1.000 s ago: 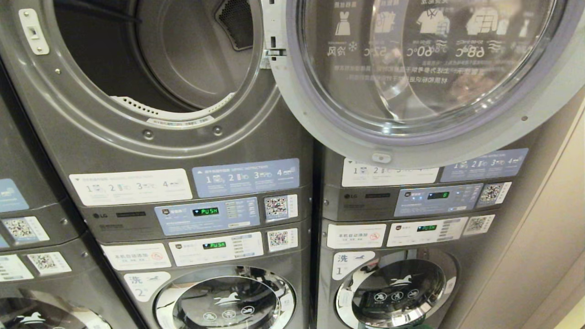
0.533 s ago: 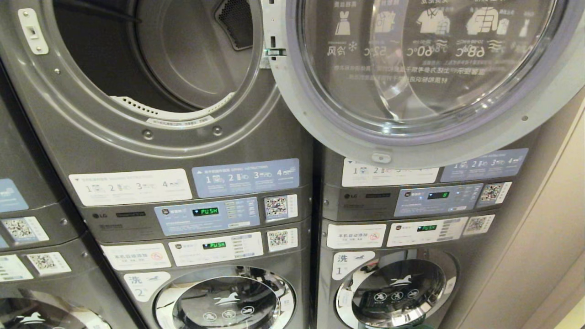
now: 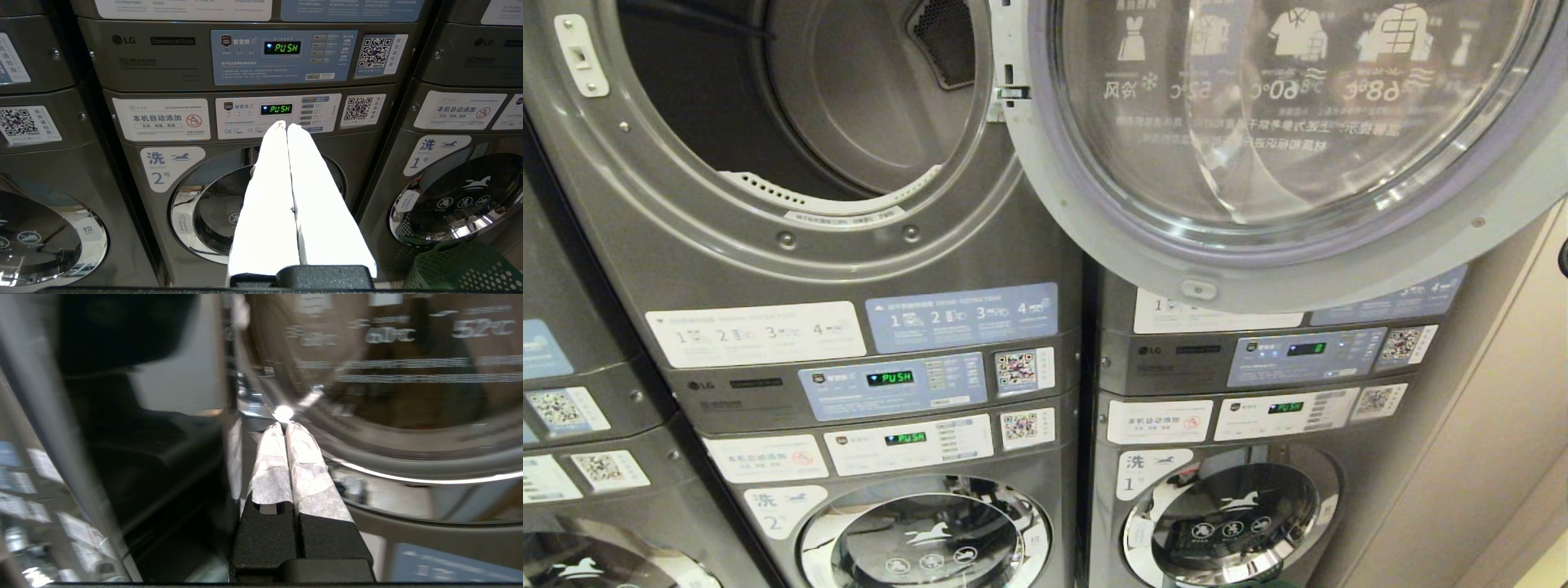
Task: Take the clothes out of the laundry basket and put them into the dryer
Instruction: Close the dryer
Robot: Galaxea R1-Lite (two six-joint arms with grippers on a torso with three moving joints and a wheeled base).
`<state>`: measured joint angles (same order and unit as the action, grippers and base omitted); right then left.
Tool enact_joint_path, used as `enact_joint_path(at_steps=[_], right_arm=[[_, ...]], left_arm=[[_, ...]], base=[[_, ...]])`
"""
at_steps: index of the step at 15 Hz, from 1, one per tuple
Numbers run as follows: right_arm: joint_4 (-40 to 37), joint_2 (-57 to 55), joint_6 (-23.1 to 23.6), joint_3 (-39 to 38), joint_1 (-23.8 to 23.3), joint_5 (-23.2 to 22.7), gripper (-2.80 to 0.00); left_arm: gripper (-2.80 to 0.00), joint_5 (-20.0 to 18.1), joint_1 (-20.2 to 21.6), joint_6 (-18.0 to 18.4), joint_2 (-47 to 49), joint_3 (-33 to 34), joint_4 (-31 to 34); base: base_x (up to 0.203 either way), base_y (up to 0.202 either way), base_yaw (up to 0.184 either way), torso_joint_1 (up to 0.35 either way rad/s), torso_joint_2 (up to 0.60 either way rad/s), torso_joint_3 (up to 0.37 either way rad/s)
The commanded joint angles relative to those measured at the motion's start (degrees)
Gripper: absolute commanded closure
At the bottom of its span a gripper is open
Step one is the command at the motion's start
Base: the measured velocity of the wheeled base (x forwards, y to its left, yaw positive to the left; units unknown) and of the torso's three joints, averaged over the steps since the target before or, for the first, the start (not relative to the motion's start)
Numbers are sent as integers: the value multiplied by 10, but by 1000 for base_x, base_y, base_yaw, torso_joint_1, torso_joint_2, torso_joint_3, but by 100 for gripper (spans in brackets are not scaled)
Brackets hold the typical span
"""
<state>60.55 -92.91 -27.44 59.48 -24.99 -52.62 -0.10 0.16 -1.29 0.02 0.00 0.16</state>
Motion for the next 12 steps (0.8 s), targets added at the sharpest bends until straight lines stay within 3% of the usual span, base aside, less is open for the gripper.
enact_joint_path(at_steps=[1,4,6,9,12], right_arm=[[3,58,-15,-25,8,-7,0],[1,206,-77,-108,52,-37,0],[-28,344,-131,-151,133,-56,0],[-165,544,-195,-183,230,-94,0],[-358,659,-225,-209,270,-107,0]], left_arm=[[0,0,0,0,0,0,0],[0,0,0,0,0,0,0],[0,0,0,0,0,0,0],[0,0,0,0,0,0,0],[0,0,0,0,0,0,0]], base=[[0,0,0,0,0,0],[0,0,0,0,0,0],[0,0,0,0,0,0],[0,0,0,0,0,0],[0,0,0,0,0,0]])
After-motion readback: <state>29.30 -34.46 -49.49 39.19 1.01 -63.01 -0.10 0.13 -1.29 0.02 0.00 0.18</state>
